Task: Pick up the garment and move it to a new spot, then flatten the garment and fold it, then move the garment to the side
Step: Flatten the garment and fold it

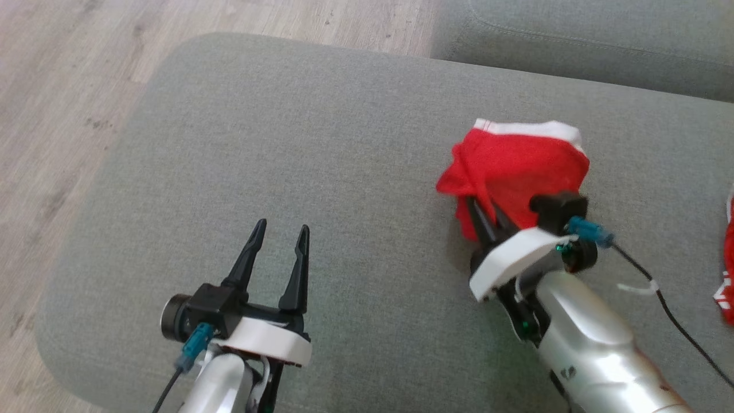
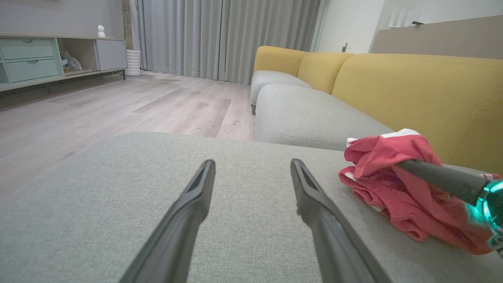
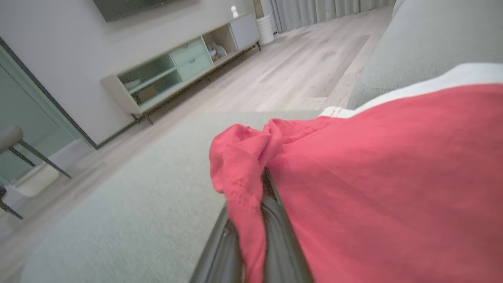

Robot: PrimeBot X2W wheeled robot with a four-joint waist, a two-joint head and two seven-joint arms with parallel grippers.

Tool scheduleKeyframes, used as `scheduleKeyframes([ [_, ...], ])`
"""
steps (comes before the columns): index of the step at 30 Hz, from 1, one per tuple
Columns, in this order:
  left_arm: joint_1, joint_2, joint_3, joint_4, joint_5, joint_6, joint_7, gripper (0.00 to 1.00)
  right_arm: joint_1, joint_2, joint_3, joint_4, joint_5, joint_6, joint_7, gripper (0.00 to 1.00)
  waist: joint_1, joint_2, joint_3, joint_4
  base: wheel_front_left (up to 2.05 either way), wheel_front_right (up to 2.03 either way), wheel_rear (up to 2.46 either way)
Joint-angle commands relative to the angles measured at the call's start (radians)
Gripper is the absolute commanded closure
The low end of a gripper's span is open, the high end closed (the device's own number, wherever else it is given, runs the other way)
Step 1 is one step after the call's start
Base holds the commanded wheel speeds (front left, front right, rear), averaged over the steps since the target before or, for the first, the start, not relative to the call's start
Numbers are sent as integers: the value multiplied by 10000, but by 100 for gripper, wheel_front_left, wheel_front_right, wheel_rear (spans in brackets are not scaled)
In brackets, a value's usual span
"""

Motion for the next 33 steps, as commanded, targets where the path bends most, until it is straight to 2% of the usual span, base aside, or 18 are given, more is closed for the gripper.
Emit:
scheduleKeyframes([
  [1,-226,72,237,-274,-18,84,-67,0,-447,-37,361,-45,-72,-9,-29,100,0,0,13,2,0,0,0],
  [7,-200,72,216,-282,-57,124,-67,0,-606,-280,1679,968,-425,-9,233,100,0,0,46,-95,0,0,0],
  [8,-189,72,229,-286,-55,136,-67,0,-622,-302,1870,1111,-469,-9,277,90,0,0,46,-146,0,0,0],
  [9,-179,73,247,-284,-45,141,-67,0,-646,-328,2070,1258,-554,-9,311,13,0,0,44,-210,0,0,0],
  [10,-173,74,259,-278,-33,136,-67,0,-682,-348,2266,1378,-663,-9,305,0,0,0,37,-272,0,0,0],
  [14,-187,78,321,-293,10,120,-67,0,-703,-311,2465,1478,-584,-9,57,0,0,0,-52,-596,0,0,0],
  [20,-213,89,583,-554,64,142,-67,0,-462,-466,1773,910,-505,-9,-215,0,0,0,-259,-1264,0,0,0],
  [28,-112,112,1013,-965,164,163,-67,0,997,-865,-944,-1650,-1457,-9,-236,0,0,0,-505,-2193,0,0,0],
  [33,28,104,1184,-1179,226,155,-67,0,2302,-548,-3012,-2971,-2539,-9,-237,0,0,0,-618,-2627,0,0,0],
])
